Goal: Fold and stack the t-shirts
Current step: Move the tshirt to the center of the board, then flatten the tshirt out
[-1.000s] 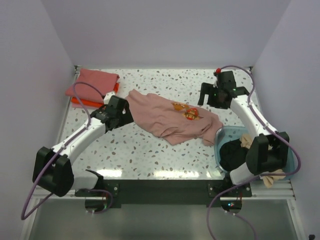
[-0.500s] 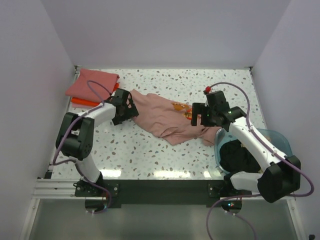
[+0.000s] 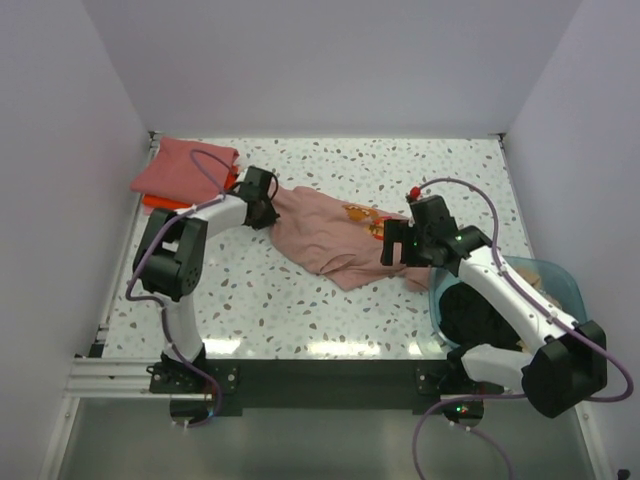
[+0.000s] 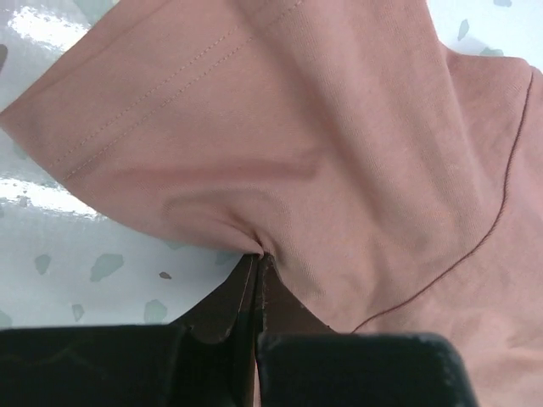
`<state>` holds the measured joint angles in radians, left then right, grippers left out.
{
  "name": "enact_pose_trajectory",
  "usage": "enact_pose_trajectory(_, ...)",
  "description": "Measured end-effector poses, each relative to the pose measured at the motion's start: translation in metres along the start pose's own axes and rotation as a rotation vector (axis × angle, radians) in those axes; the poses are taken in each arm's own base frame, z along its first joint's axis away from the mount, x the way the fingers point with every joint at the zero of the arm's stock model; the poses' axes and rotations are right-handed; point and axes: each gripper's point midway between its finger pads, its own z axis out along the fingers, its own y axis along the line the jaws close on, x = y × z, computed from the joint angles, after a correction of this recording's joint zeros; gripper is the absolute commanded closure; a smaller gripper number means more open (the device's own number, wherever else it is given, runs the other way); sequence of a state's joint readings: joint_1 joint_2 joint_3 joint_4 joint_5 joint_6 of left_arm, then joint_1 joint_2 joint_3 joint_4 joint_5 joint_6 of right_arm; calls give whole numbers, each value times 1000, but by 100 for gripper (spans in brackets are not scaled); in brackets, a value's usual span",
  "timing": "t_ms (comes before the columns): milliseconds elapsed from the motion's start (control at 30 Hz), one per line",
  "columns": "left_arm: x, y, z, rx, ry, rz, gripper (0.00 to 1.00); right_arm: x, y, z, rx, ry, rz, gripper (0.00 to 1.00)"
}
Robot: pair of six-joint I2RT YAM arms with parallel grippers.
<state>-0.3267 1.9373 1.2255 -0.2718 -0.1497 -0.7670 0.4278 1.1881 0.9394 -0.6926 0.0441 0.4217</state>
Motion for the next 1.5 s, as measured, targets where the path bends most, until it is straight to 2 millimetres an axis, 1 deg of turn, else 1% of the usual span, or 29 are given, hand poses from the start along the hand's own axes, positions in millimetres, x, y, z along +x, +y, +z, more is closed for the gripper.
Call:
enact_pose_trajectory(100,-3,7,-3,-39,-24,5,100,4,4,1,-7,9,-6,1)
enact_pose_trajectory(167,-2,26,-10,-95,-32,4,100,8,7,1,-15,15,-15,1)
enact_pose_trajectory(233,1,47,-24,-143,-32,-8,100,10,13,1,-24,20,-20,1)
enact_pose_trajectory(367,-3,96,-63,-224,-80,-62,100,16,18,7,22,18,-9,1)
enact_pose_trajectory(467,-9,121,-89,-261,-131,-102,100,23,22,18,64,37,14,1)
enact_pose_trajectory(600,-14,132,-106,-282,-168,-121,100,30,30,29,88,46,54,5)
enact_pose_trajectory(733,-12,136,-110,-294,-164,-119,100,35,30,39,125,62,88,9)
enact_pose_trajectory(867,-9,137,-111,-301,-154,-116,100,34,30,51,139,43,137,15)
enact_pose_trajectory(900,-9,137,-112,-300,-154,-116,100,35,30,55,143,42,150,19)
enact_pose_trajectory(933,-9,137,-113,-298,-156,-117,100,36,30,60,144,38,165,21)
enact_pose_trajectory(1067,-13,134,-118,-282,-171,-122,100,41,26,81,188,41,203,24)
enact_pose_trajectory(1133,-14,134,-120,-276,-177,-125,100,44,21,91,225,44,209,27)
enact_pose_trajectory(1167,-14,133,-121,-274,-178,-125,100,46,19,95,239,45,210,30)
enact_pose_trajectory(1200,-15,133,-121,-273,-178,-126,100,46,17,100,254,42,210,40)
enact_pose_trajectory(1233,-15,133,-121,-273,-179,-127,100,47,16,104,262,41,210,47)
enact_pose_trajectory(1267,-15,134,-122,-272,-179,-129,100,46,15,107,267,37,208,66)
enact_pose_trajectory(1300,-15,134,-122,-271,-178,-130,100,44,14,110,273,27,207,77)
enact_pose_trajectory(1400,-15,133,-122,-269,-172,-130,100,35,13,115,285,-3,206,100)
enact_pose_trajectory(1500,-21,129,-126,-257,-172,-128,100,18,11,113,291,-36,194,100)
